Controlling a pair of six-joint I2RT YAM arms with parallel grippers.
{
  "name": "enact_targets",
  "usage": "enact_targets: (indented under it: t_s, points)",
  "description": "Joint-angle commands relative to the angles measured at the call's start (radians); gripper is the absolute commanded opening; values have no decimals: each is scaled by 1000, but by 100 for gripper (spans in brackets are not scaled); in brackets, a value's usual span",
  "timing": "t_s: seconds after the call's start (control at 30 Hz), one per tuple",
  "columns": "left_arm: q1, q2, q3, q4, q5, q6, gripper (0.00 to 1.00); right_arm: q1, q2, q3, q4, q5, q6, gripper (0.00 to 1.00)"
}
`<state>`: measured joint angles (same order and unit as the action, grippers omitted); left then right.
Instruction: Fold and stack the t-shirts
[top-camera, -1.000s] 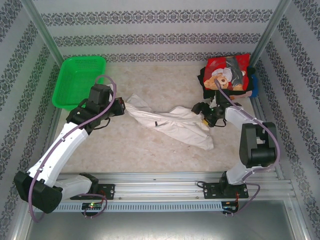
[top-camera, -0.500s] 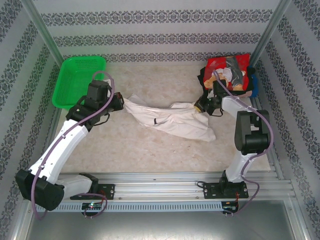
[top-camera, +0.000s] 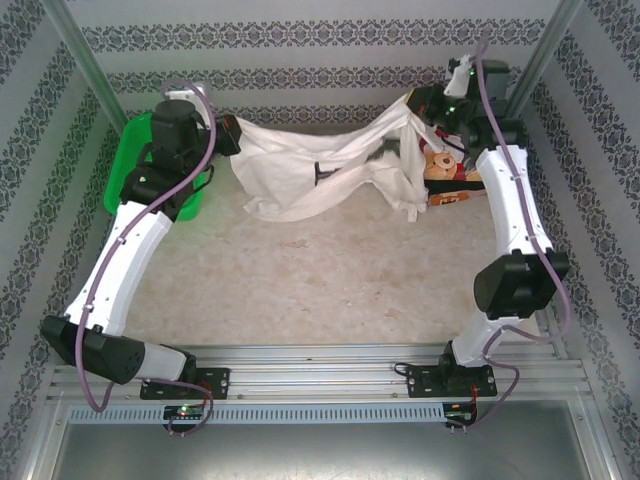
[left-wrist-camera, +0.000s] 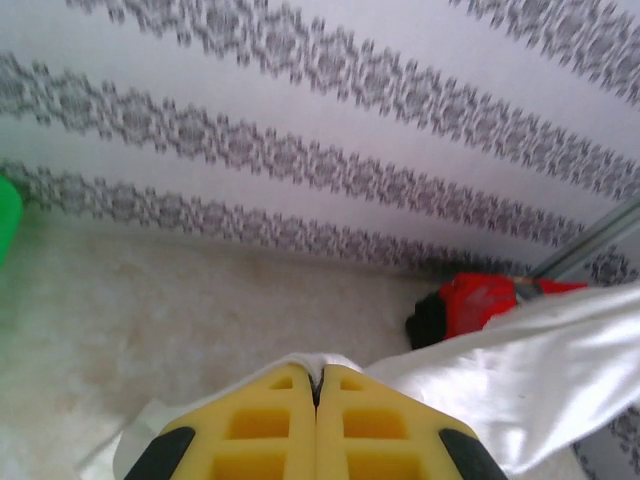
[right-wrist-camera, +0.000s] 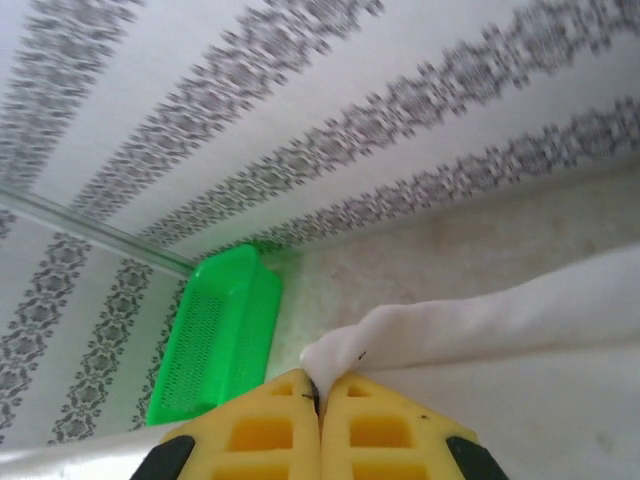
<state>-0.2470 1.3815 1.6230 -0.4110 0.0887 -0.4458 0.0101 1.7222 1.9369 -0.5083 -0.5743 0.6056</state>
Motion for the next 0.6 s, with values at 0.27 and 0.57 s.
enact_targets:
  t_s: [0.27, 0.57]
  points:
    - [46, -223, -361, 66, 11, -37, 0, 36, -323, -564, -93, -135, -47, 0]
    - [-14, -356, -720, 15, -85, -192, 0, 224, -304, -925, 0, -184, 35, 0]
